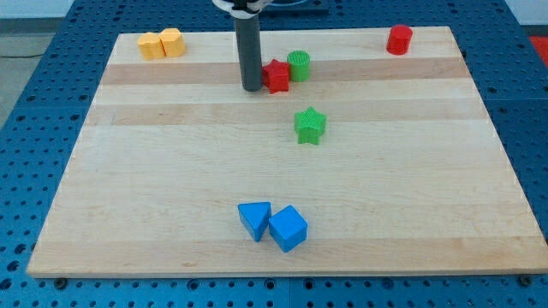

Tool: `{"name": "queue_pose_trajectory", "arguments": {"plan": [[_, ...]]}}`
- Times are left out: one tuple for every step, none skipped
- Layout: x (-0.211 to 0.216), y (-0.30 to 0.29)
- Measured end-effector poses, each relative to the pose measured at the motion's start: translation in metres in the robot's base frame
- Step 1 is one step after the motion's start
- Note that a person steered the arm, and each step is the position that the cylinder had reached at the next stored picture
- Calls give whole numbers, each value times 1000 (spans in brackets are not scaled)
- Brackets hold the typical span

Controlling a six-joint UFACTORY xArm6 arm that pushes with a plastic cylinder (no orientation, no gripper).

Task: Push the red star into the red circle

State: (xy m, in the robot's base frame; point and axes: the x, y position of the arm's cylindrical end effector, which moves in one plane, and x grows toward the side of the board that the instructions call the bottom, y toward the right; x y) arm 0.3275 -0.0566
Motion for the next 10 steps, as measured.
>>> {"name": "queue_pose_trajectory", "arguments": {"plan": [[-6,-1],[-13,47],[-13,92],[-13,132],[-16,157],[-21,172],[-26,186],[-32,199],[-38,208],[-40,212]]}}
